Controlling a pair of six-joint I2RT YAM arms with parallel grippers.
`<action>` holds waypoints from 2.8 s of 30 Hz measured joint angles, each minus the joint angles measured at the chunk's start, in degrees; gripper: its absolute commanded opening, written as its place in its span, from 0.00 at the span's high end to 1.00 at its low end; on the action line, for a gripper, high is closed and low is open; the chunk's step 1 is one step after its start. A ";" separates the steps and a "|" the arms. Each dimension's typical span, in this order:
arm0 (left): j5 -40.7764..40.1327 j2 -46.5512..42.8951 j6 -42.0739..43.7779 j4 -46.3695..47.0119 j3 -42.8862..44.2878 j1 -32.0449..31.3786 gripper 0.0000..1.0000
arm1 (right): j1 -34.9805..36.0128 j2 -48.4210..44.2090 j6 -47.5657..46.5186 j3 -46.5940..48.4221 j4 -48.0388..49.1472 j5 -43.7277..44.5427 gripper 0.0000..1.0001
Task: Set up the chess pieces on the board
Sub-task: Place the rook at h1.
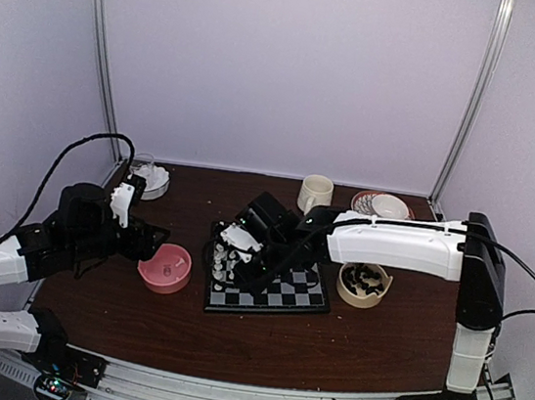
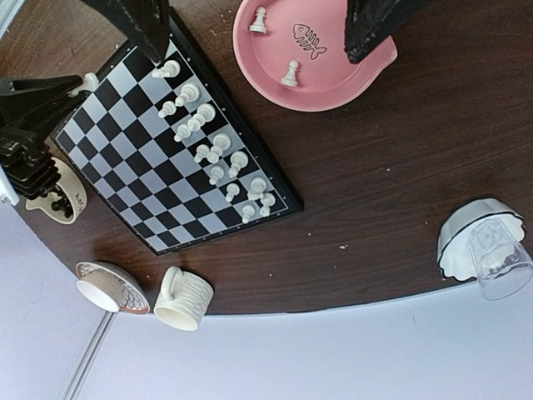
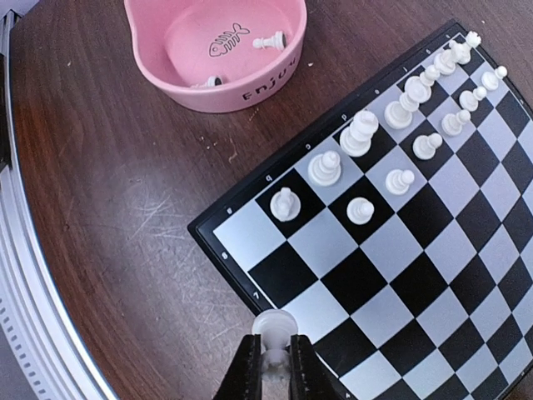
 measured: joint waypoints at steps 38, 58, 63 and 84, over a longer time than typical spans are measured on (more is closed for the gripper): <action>-2.03 0.57 -0.26 -1.90 1.16 0.00 0.28 | 3.37 16.17 -0.37 14.67 -3.04 1.07 0.92; -2.05 1.03 -0.26 -1.90 1.27 0.00 0.28 | 3.50 17.53 -0.87 15.82 -3.32 2.67 0.73; -2.03 1.38 -0.26 -1.90 1.27 0.00 0.28 | 3.52 17.53 -0.87 15.82 -3.43 2.67 0.70; -1.57 21.86 -0.87 -10.03 9.09 0.00 0.46 | 3.96 -8.35 -0.52 -9.70 11.91 4.28 0.63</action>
